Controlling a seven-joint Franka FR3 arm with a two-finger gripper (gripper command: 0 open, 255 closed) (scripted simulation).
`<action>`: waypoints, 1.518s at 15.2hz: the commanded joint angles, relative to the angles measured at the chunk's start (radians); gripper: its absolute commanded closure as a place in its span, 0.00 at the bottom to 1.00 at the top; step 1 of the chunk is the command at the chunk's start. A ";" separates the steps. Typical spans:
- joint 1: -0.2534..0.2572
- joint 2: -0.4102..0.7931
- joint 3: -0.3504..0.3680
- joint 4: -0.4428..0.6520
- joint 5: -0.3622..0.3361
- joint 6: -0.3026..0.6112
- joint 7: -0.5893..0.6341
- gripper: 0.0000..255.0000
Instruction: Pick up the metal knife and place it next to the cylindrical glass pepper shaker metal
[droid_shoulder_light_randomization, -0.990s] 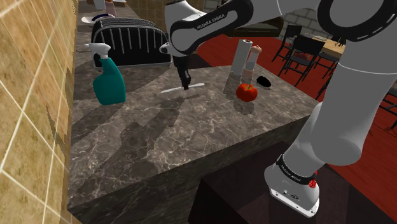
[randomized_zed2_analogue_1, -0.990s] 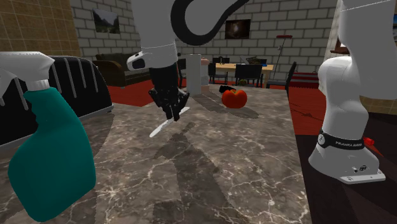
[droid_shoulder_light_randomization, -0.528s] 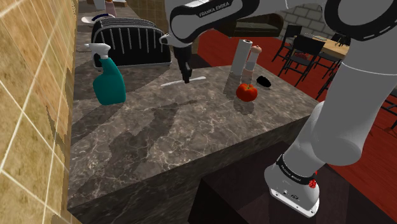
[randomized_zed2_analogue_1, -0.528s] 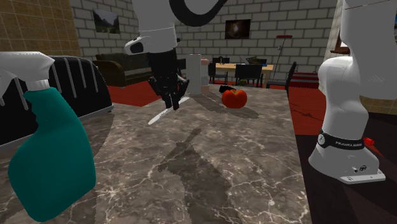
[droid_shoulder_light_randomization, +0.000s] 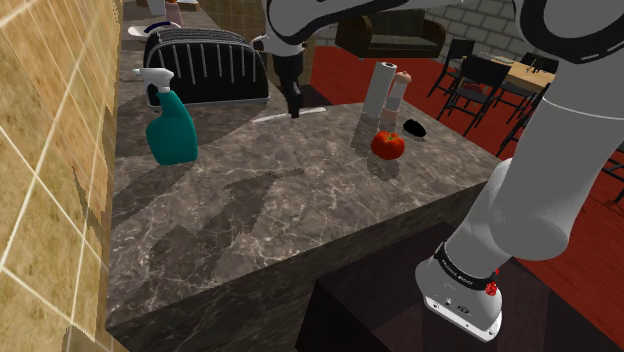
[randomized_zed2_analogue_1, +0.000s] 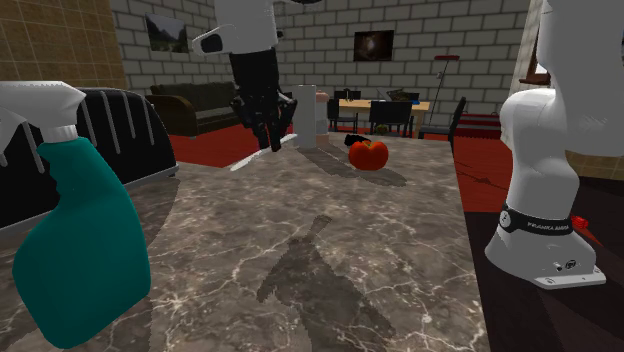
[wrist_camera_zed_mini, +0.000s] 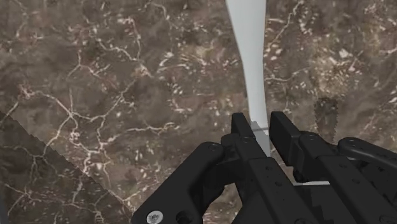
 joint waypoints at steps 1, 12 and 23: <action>-0.001 -0.006 0.000 0.018 0.001 -0.024 -0.005 1.00; 0.002 -0.020 0.001 0.147 0.005 -0.166 -0.025 1.00; 0.004 -0.006 0.001 0.313 0.005 -0.317 -0.045 1.00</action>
